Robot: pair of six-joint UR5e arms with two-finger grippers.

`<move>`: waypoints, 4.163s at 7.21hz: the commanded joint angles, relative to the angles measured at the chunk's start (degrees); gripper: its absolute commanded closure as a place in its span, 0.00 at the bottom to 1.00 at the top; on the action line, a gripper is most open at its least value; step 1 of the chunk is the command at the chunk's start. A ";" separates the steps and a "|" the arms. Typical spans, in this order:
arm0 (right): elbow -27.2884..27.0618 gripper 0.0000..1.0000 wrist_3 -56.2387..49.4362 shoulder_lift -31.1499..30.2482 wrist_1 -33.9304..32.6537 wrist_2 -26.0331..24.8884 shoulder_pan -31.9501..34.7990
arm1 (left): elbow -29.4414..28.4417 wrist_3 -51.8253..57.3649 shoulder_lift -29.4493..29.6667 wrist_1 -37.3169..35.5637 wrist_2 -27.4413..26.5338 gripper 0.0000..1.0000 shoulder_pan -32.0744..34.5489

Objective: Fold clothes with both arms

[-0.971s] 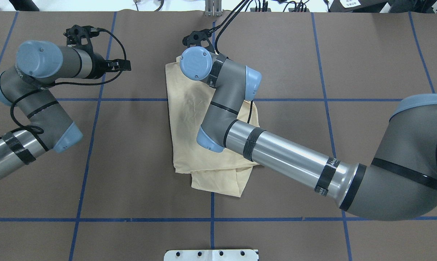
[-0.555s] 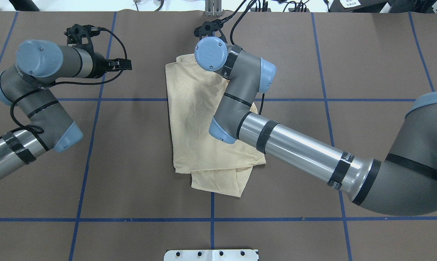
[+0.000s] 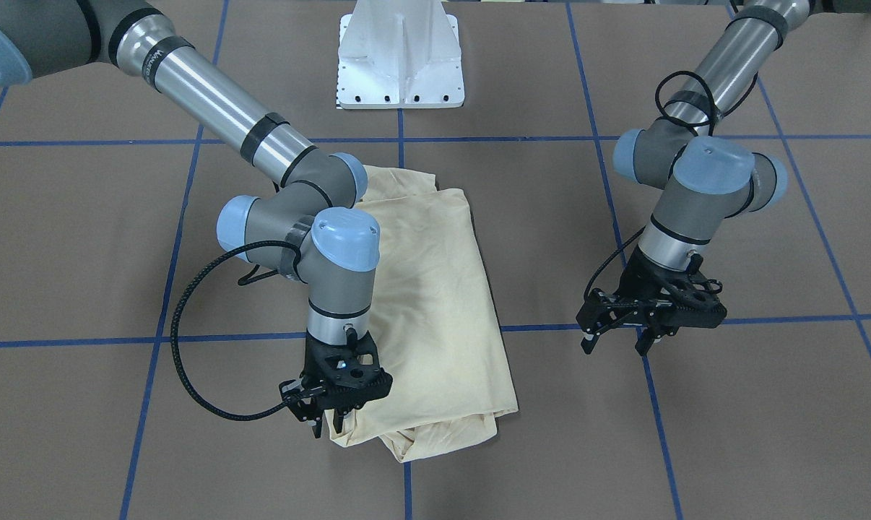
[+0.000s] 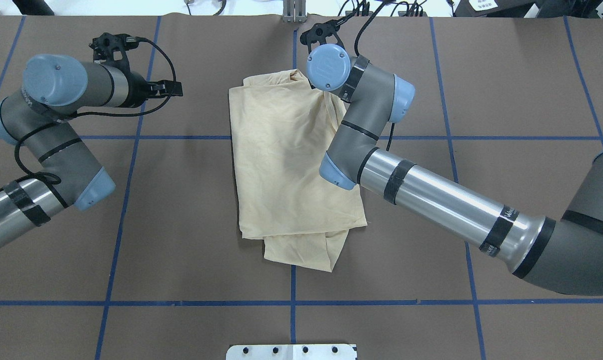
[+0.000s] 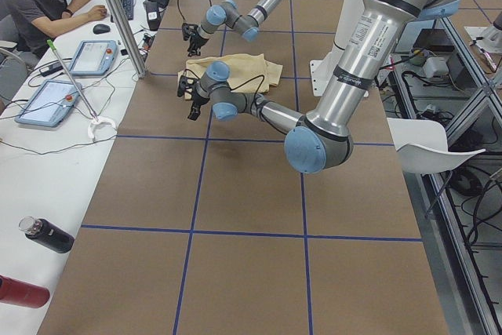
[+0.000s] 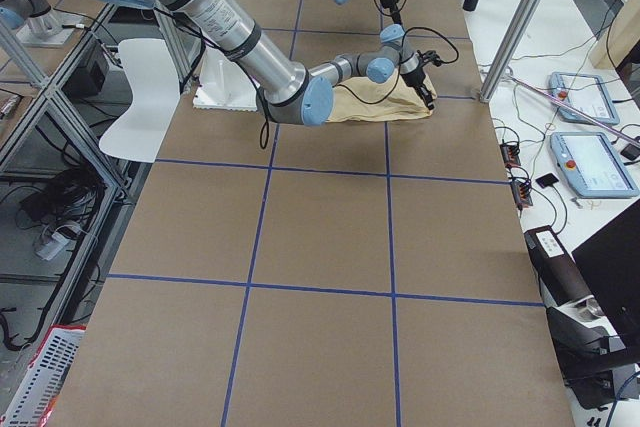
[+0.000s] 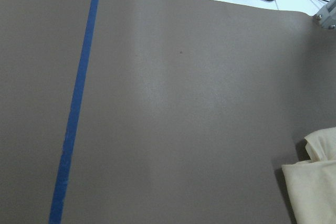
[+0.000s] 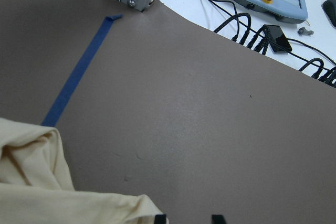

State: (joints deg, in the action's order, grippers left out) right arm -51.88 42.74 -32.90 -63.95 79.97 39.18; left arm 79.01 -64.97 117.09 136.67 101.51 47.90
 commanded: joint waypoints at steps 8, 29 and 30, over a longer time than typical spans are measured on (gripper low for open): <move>-8.58 0.00 0.42 -7.00 0.32 6.34 -2.44 | 0.00 -0.15 0.07 0.08 0.88 0.00 -0.09; -31.58 0.00 23.55 -21.85 2.69 39.99 7.40 | 22.03 -26.71 -5.62 2.53 9.23 0.00 -9.98; -35.96 0.00 30.92 -24.30 2.78 40.35 7.22 | 24.15 -33.22 -6.42 3.41 7.23 0.00 -13.76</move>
State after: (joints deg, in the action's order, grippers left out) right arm -83.33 65.44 -54.84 -61.26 119.21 46.49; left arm 99.88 -90.25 112.09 138.79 110.23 38.44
